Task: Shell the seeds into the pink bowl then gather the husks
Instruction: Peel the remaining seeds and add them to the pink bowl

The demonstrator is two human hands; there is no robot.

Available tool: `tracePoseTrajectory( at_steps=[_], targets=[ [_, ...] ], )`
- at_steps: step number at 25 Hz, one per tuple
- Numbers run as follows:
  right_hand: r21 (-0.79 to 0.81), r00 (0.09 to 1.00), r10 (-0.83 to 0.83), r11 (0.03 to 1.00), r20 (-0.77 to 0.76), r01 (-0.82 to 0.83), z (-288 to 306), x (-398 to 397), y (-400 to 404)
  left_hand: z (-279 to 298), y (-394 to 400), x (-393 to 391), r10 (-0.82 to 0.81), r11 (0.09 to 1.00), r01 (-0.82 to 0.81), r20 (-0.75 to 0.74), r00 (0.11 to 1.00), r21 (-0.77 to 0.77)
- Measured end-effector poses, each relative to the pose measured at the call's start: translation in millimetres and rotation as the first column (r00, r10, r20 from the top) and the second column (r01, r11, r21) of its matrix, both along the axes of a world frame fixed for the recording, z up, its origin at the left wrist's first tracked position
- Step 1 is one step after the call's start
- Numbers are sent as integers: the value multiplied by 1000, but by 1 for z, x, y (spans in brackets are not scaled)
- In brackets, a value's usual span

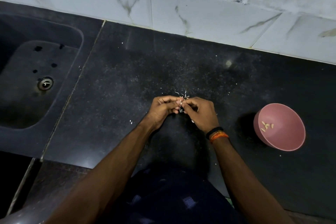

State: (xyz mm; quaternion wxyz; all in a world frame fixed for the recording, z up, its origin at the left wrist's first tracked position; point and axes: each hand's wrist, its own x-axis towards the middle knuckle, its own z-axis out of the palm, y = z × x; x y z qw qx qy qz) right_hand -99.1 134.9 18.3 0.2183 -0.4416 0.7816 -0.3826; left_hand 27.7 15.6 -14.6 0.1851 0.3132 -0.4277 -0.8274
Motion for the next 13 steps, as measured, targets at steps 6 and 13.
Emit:
tracePoseTrajectory(
  at_steps=[6, 13],
  targets=[
    [15, 987, 63, 998, -150, -61, 3, 0, -2, -3, 0, 0, -18, 999, 18, 9, 1000, -26],
    [37, 992, 16, 999, -127, -11, 0, 5, -4, -5, 0, -1, -34, 997, 33, -2, 999, -71]
  ],
)
